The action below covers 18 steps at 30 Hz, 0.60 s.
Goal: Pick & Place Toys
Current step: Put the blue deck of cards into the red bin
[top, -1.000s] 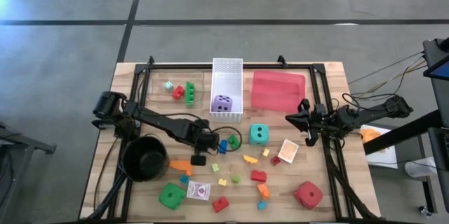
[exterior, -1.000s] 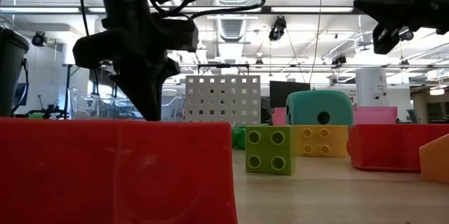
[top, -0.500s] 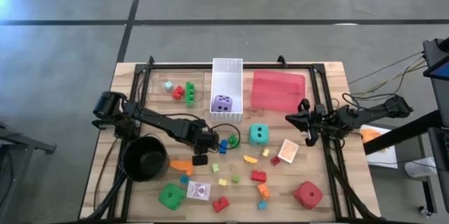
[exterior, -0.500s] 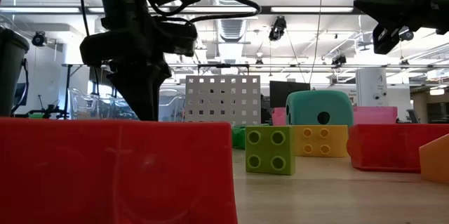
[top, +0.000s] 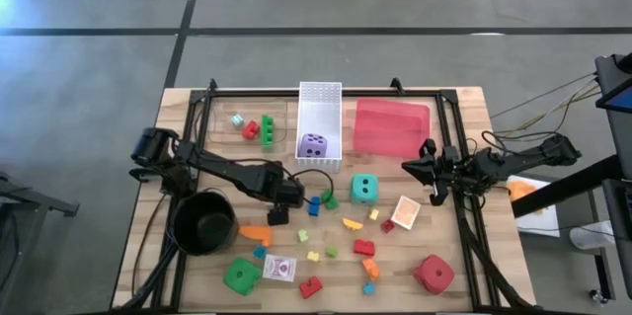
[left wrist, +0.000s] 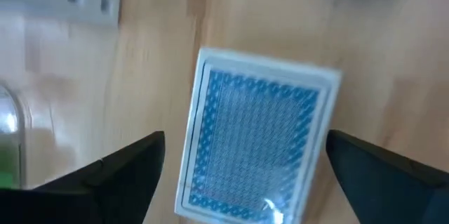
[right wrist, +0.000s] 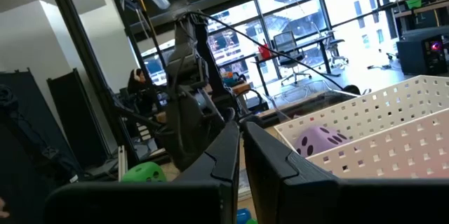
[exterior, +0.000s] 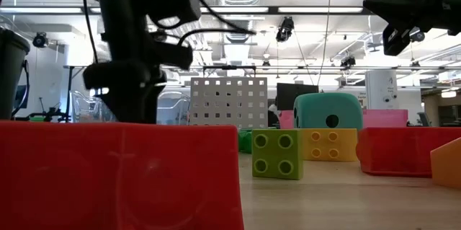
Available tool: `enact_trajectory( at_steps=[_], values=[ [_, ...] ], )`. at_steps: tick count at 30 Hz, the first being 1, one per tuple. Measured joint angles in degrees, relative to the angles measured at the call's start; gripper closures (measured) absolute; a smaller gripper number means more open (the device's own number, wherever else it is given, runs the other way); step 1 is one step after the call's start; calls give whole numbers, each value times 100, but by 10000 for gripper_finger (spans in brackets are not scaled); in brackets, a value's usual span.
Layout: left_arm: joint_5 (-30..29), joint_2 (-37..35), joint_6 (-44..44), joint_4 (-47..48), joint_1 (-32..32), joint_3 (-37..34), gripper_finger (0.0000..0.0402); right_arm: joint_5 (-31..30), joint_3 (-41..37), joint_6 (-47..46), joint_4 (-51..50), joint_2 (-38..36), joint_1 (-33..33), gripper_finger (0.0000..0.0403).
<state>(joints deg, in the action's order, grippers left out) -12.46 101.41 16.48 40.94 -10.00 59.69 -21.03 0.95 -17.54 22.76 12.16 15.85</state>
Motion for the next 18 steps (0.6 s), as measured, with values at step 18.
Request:
enact_trajectory(
  at_steps=[18],
  values=[
    [470, -37, -579, -508, 235, -577, 60, 2, 0, 0, -2, 0, 0, 382]
  ],
)
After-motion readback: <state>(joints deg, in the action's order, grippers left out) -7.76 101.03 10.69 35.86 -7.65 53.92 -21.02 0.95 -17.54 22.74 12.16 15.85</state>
